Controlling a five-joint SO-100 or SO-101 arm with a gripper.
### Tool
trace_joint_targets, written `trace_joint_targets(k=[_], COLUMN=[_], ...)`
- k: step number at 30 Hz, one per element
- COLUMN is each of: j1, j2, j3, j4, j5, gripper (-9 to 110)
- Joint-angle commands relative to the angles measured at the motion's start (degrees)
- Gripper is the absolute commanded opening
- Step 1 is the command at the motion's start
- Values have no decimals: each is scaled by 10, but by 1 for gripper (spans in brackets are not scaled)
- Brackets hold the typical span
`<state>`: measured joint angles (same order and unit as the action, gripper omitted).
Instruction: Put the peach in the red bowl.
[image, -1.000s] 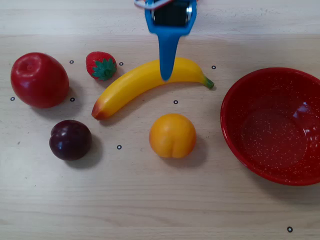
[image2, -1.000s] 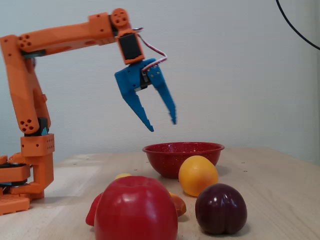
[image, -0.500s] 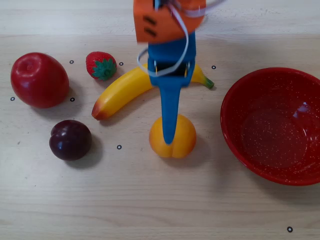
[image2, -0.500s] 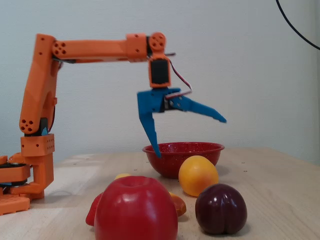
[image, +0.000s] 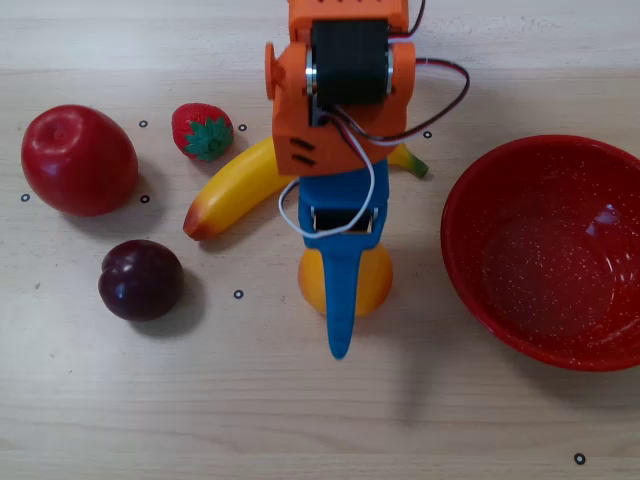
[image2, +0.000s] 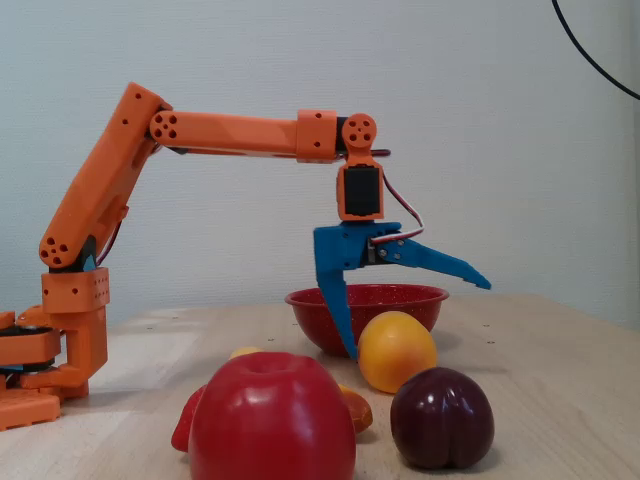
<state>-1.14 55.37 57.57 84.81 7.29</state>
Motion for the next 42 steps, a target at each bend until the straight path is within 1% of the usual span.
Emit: trace_joint_targets(k=[1,7,14,42], j1=[13,17,25,25], j2=[22,-14,-29,-49], j3=[-57,-92,-91,-46], j4=[0,18,36,4], j5=[4,-3,-18,-58], gripper=[68,69,69,69])
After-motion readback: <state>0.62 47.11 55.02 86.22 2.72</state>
